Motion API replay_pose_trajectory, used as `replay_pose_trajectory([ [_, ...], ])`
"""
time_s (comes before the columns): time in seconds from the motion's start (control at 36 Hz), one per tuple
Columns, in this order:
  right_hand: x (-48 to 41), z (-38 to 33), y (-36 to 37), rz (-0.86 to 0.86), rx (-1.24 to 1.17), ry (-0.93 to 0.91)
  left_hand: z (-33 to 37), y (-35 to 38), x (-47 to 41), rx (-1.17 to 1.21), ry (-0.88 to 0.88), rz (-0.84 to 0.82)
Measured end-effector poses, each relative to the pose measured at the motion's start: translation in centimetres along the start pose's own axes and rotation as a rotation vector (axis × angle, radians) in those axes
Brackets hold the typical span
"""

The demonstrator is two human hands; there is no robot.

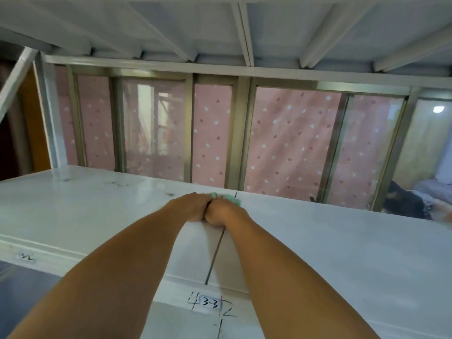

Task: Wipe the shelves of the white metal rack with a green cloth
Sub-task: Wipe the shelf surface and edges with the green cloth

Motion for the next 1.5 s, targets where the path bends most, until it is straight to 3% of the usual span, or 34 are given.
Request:
replay_pose_trajectory([
  [0.33, -3.4, -5.3, 0.2, 0.087, -0.192, 0.016, -7.0, -0.6, -1.2, 0.127, -0.044, 0.061],
  [0.44, -4.3, -6.7, 0.0, 0.083, -0.191, -0.013, -9.2, -0.8, -1.8, 0.055, -0.022, 0.009],
  [0.72, -5.9, -12.6, -0.7, 0.065, -0.166, -0.078, -15.0, -1.5, -1.2, 0.227, -0.068, 0.080],
  [1.22, -10.9, -28.3, -1.8, 0.068, -0.241, 0.002, -31.5, -4.3, -1.7, -0.003, 0.061, 0.028],
  [1.5, -14.2, -39.5, -2.4, 0.048, -0.229, -0.055, -43.3, -5.8, -1.5, -0.008, 0.002, 0.013],
])
Point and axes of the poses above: each hand's wrist, its own x-axis away from the middle knuckle, its own y-axis out of the palm, z = x × y, the point moved 2 cm from there along -x, towards the middle knuckle, and after that the axes turned 2 degrees about y, right-handed, at the moved point
